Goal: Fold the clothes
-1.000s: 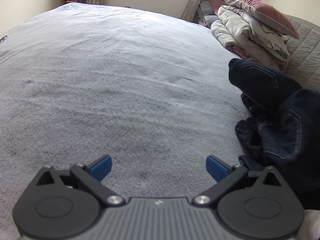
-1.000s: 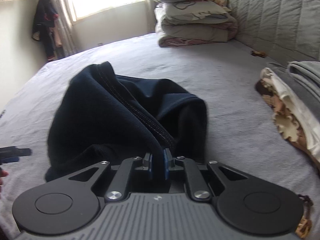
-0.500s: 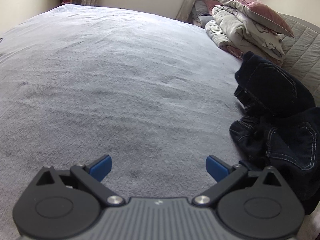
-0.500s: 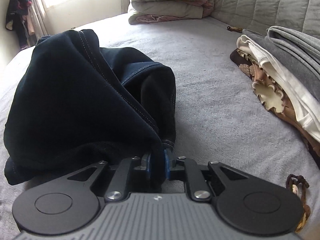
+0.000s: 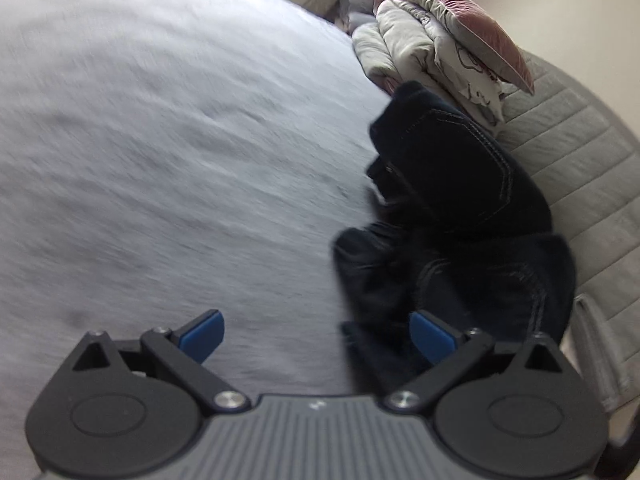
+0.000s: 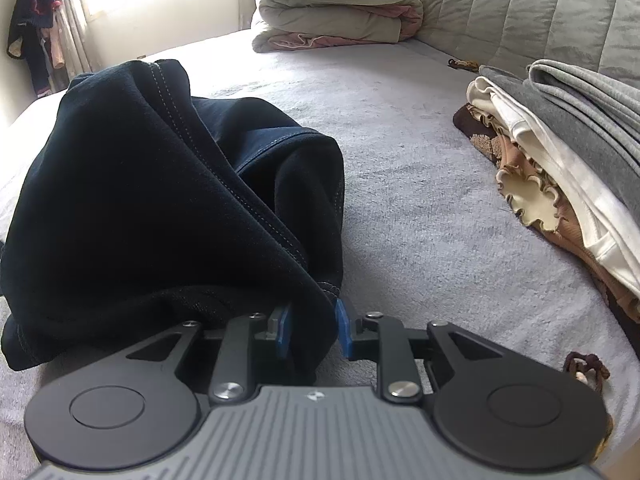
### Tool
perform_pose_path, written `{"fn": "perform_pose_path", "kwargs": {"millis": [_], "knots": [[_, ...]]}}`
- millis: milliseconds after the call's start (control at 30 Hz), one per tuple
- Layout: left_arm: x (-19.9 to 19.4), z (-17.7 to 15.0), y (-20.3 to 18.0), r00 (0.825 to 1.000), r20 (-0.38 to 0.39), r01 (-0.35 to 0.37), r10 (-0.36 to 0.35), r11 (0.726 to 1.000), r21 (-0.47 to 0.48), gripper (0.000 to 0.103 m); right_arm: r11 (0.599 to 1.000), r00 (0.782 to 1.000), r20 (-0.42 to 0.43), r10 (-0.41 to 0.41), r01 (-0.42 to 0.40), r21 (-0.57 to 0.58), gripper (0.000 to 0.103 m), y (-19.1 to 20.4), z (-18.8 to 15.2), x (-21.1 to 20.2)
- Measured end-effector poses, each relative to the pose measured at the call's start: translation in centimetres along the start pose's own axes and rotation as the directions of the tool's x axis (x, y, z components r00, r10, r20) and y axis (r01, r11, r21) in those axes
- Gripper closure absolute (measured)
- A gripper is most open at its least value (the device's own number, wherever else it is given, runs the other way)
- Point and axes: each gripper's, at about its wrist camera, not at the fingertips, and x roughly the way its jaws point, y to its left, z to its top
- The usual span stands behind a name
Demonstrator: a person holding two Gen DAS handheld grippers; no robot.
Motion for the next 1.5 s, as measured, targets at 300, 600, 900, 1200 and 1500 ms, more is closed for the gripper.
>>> {"fn": "perform_pose_path", "kwargs": {"millis": [300, 600, 900, 1200, 1500], "knots": [[5.7, 0.7, -0.9, 0.970, -0.094, 0.193, -0.226, 0.942, -0.275, 0.039, 0.999, 1.000, 0.005, 0.017, -0.017, 0.033, 0.077, -0.4, -0.1, 0.2], [7.6, 0.4, -4.4, 0.965, -0.105, 0.196, -0.240, 0.928, -0.318, 0.092, 0.996, 0.999, 0.001, 0.048, -0.048, 0.074, 0.076, -0.9, 0.0, 0.3], [1.6, 0.1, -5.7, 0.997, 0.062, 0.059, -0.046, 0.971, -0.230, 0.096, 0.994, 0.994, 0.039, 0.106, -0.107, 0.036, 0.076, -0.3, 0.1, -0.7], [-4.2, -0.1, -3.9, 0.974, 0.217, -0.028, 0.062, 0.987, -0.158, 0.096, 0.980, 0.980, 0.040, 0.196, -0.194, -0.033, 0.075, 2.2, 0.3, -1.4], [-9.4, -1.0, -1.5, 0.936, 0.323, -0.109, 0.143, 0.987, -0.120, 0.096, 0.964, 0.966, 0.027, 0.258, -0.256, -0.075, 0.075, 4.3, 0.7, -2.5]]}}
